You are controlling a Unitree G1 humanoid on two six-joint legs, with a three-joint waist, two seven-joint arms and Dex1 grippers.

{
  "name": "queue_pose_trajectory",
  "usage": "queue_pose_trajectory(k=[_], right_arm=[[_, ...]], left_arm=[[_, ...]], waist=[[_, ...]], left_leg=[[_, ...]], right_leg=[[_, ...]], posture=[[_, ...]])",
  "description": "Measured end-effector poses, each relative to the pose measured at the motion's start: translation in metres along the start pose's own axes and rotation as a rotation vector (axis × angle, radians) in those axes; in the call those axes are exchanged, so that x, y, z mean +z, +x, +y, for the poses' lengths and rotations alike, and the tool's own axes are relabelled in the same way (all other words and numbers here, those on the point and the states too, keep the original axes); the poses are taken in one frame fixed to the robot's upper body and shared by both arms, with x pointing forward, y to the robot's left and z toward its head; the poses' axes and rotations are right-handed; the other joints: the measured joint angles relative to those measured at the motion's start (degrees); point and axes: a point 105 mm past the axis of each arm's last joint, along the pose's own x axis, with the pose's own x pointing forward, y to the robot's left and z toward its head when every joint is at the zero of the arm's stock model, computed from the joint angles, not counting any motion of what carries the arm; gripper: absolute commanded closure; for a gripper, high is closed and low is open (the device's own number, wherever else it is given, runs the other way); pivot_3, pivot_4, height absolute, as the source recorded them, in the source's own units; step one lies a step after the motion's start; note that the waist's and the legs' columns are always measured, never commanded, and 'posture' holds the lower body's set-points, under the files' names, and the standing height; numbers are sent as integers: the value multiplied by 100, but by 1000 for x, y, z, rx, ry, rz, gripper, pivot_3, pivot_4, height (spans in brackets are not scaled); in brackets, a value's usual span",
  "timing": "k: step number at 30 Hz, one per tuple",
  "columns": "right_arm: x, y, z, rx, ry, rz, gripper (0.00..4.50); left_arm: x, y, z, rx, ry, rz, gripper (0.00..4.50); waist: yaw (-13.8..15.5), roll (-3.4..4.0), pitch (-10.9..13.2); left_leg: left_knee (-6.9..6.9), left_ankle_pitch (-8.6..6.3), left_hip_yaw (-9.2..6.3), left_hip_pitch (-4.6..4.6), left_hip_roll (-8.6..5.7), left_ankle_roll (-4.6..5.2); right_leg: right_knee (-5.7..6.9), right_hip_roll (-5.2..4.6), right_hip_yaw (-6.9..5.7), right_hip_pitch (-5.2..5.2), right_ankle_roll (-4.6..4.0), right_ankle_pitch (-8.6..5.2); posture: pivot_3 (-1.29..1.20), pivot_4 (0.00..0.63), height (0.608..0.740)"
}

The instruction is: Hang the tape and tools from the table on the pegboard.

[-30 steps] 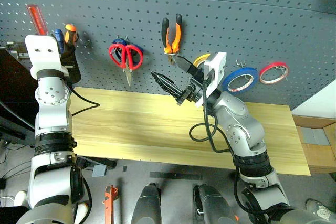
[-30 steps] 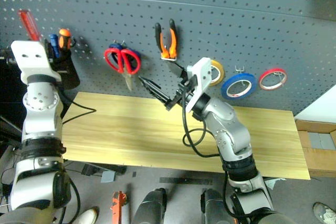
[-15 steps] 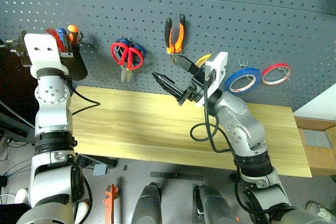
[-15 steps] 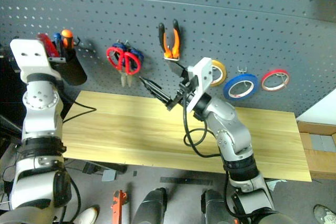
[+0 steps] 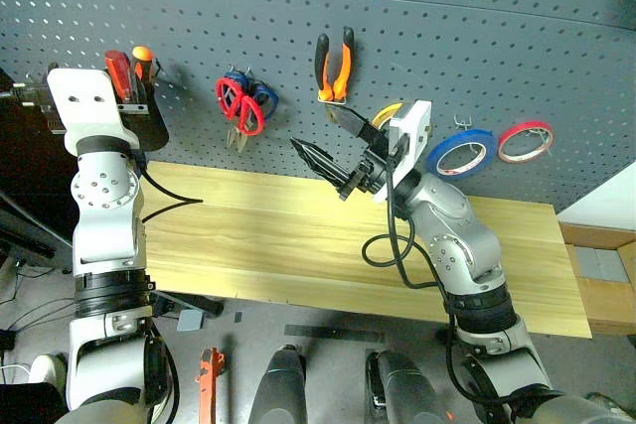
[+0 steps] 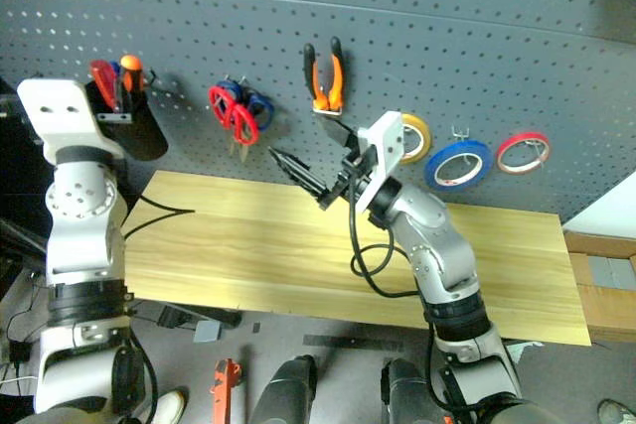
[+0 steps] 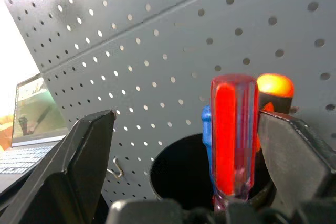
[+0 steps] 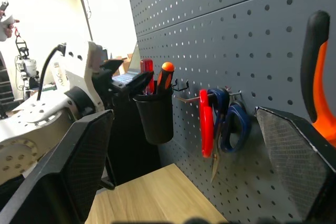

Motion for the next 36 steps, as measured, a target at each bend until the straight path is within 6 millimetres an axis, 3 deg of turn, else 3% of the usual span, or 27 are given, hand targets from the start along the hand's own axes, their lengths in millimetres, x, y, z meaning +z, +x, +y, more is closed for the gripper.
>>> queue_pose_trajectory(k=[13, 24, 36], right_arm=[[0, -1, 0, 0, -4, 1, 0], [-2, -2, -1, -4, -21, 14, 0], [-9, -40, 8, -9, -33, 113, 0]], left_arm=[[2, -5, 1, 17, -17, 19, 26], [14, -31, 9, 57, -15, 33, 26], [25, -96, -41, -180, -185, 86, 26]], waist=[[63, -2, -2], [134, -8, -7], [261, -18, -24]], left_leg=[[6, 0, 0, 0, 0, 0], [11, 0, -1, 0, 0, 0], [17, 0, -5, 8, -3, 0]], right_leg=[[1, 0, 0, 2, 0, 0], [6, 0, 1, 3, -1, 0], [10, -2, 1, 16, -1, 1]], posture=[[226, 196, 740], [254, 192, 740], [250, 179, 740]])
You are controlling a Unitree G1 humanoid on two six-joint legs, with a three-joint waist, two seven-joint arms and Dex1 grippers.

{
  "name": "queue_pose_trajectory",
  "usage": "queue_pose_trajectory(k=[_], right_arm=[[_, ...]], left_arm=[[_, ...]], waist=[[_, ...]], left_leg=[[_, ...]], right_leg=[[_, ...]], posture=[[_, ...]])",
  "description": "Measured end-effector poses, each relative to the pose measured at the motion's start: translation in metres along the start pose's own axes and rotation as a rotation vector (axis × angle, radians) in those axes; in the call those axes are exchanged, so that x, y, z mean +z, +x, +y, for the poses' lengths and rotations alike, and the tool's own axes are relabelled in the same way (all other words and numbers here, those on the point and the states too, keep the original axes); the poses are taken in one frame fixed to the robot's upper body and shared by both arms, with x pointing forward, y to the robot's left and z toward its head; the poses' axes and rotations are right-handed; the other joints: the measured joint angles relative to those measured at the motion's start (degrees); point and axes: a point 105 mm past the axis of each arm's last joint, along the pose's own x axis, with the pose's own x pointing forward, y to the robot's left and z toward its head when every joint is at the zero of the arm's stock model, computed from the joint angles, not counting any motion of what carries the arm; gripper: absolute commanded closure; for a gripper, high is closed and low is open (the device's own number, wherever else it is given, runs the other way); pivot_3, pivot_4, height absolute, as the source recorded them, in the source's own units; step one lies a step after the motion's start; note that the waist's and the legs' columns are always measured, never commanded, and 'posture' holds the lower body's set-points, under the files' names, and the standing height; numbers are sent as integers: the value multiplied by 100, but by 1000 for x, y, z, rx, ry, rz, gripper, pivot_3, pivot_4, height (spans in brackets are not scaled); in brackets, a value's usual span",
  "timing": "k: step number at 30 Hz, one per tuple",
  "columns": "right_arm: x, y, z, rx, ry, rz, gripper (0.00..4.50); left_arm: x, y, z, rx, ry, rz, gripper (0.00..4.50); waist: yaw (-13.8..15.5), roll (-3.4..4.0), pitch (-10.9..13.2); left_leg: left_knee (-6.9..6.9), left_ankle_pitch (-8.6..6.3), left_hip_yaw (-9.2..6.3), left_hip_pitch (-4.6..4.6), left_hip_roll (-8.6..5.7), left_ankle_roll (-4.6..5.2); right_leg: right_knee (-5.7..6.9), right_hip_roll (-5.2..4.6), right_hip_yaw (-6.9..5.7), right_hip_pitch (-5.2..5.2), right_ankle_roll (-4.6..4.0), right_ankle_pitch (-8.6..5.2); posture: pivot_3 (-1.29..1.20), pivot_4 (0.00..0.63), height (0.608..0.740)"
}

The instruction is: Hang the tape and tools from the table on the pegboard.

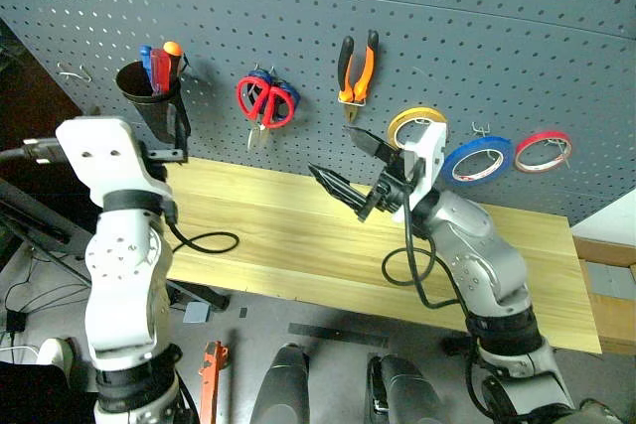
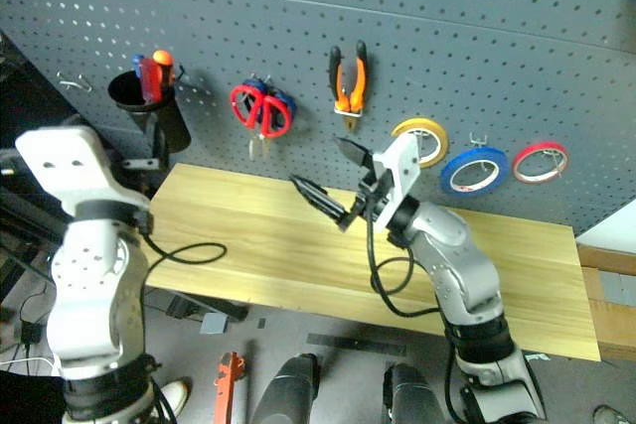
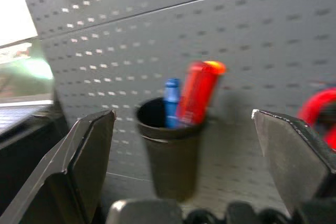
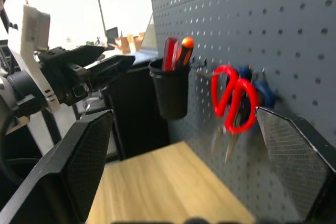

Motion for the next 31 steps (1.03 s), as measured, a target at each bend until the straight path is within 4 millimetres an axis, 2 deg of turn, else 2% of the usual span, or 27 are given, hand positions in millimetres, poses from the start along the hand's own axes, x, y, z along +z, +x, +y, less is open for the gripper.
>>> queue_pose_trajectory(k=[4, 7, 10, 16, 20, 24, 27, 31], right_arm=[[-9, -16, 1, -43, -5, 59, 0], [-29, -36, -7, -136, -26, 162, 0], [-47, -52, -15, -237, -43, 248, 0], [-86, -96, -46, -553, -96, 440, 0], [-95, -116, -64, -706, -85, 487, 0], [-109, -131, -74, -806, -96, 552, 0], [-115, -137, -77, -869, -71, 562, 0], [-122, -141, -78, -917, -33, 580, 0]], left_arm=[[-16, -18, -21, -97, -52, 87, 26], [-40, -35, -42, -203, -104, 198, 26], [-55, -46, -56, -258, -153, 268, 26], [-126, -77, -83, -297, -281, 581, 26], [-134, -68, -91, -319, -298, 603, 26], [-145, -61, -101, -359, -308, 639, 26], [-152, -61, -107, -403, -301, 662, 26], [-151, -48, -110, -425, -281, 640, 26]], waist=[[12, 4, -21], [21, 1, -45], [18, 9, -90], [-61, 22, -253], [-121, 25, -367], [-193, 35, -531], [-272, 43, -613], [-309, 54, -718]], left_leg=[[-4, -1, 2, 27, 0, 1], [-6, -2, 2, 62, -1, 2], [-4, -1, 2, 63, -1, 2], [-1, 4, 8, 72, 0, 11], [1, 8, 8, 74, -2, 15], [-4, 7, 13, 78, -5, 15], [-6, 7, 13, 80, -5, 15], [-5, 7, 19, 91, -6, 15]], right_leg=[[-4, 1, 4, 26, 0, 0], [-19, 1, 4, 66, -1, -2], [-20, 2, 6, 67, -1, -2], [-19, 9, 12, 72, 0, -5], [-19, 8, 13, 75, 0, -4], [-21, 8, 17, 76, -1, -4], [-19, 9, 18, 76, -1, -4], [-18, 10, 24, 84, 0, -4]], posture=[[236, 173, 740], [222, 165, 740], [210, 158, 740], [176, 116, 740], [155, 89, 740], [140, 70, 740], [133, 55, 740], [128, 41, 740]])
